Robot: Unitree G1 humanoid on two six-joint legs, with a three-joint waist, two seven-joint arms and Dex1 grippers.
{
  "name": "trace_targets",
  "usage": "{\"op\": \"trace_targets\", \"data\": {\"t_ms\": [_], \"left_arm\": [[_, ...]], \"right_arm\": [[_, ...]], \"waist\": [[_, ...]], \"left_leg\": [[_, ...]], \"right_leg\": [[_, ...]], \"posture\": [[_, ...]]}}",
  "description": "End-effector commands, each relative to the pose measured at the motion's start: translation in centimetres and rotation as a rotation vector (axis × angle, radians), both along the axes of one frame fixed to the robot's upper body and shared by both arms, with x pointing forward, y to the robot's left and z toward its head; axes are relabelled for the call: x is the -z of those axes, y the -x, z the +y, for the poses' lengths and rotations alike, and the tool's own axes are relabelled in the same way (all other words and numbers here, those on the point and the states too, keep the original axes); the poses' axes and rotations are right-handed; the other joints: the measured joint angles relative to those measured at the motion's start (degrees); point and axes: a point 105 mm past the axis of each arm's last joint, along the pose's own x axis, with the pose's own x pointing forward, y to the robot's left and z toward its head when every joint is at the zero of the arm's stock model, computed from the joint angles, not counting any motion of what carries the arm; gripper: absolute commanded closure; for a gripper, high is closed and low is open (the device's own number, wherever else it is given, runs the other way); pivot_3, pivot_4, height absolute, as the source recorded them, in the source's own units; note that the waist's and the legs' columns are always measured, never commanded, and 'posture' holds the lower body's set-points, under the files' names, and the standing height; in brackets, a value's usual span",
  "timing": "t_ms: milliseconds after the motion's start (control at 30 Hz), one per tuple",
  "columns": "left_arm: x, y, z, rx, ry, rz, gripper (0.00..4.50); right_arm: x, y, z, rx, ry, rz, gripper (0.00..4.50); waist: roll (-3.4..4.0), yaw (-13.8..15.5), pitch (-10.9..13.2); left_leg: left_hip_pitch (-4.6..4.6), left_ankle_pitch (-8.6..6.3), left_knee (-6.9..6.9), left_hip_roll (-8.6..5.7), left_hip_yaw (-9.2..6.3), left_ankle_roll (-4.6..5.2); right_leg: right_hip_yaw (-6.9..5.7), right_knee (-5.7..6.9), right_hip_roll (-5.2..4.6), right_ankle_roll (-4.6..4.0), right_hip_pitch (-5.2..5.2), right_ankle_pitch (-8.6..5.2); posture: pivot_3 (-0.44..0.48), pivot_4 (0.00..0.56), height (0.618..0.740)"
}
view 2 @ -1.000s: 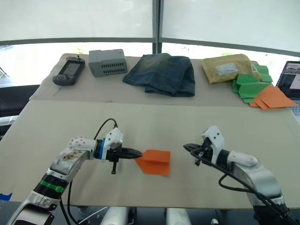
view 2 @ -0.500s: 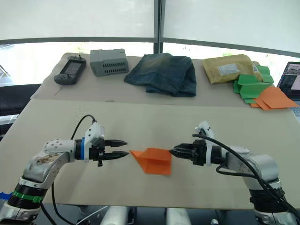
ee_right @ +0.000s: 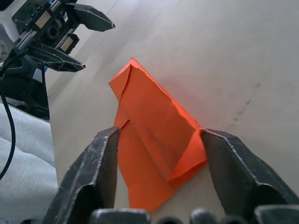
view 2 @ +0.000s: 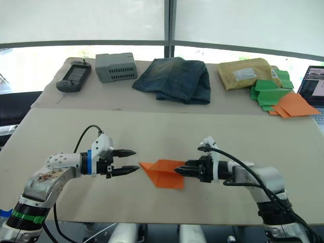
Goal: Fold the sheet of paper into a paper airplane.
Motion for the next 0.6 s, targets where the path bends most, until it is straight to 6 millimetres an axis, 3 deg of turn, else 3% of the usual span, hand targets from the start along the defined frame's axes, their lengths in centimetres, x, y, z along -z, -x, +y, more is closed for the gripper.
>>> {"op": "trace_targets", "data": {"t_ms": [33,167,333,467,600], "left_arm": [[0.1,0.4,0.0,0.028,-0.023,-0.015,1.31],[-0.1,0.2,0.2,0.016,-0.016,-0.019,1.31],[0.5,0.5,1.4,-0.002,-0.035,0.010,1.31],[1.1,0.4,2.7,-0.027,-0.049,0.030,1.31],[1.1,-0.2,3.0,-0.036,-0.054,0.019,1.31]], "right_arm": [[-1.0,0.1,0.6,-0.044,-0.031,-0.035,2.95],[-2.0,-0.6,0.4,-0.039,-0.037,-0.111,4.39],[-4.8,-0.9,0.4,-0.051,-0.071,-0.276,4.45],[-8.9,-2.8,0.9,-0.068,-0.016,-0.581,4.45],[-9.7,-3.5,1.5,-0.188,0.163,-0.923,4.45]], "waist": [[0.00,0.0,0.0],[0.00,0.0,0.0],[0.01,-0.1,0.0],[0.08,-0.4,0.1],[0.08,0.1,0.1]], "left_leg": [[0.00,0.00,0.00,0.00,0.01,0.00],[0.00,0.00,0.04,0.00,0.01,0.00],[0.01,0.00,0.02,0.01,0.05,0.00],[0.02,0.00,0.05,0.01,0.04,0.00],[0.08,0.02,0.05,0.01,0.20,-0.02]], "right_leg": [[0.00,0.00,0.00,0.00,0.00,0.00],[0.01,0.01,-0.02,0.00,0.00,0.02],[-0.01,0.03,0.00,0.00,-0.01,0.02],[0.03,0.07,0.00,-0.04,-0.08,0.08],[-0.06,0.06,0.02,-0.08,-0.03,0.09]], "posture": [[0.000,0.150,0.722],[0.000,0.150,0.722],[0.000,0.150,0.722],[0.000,0.150,0.722],[0.000,0.150,0.722]]}}
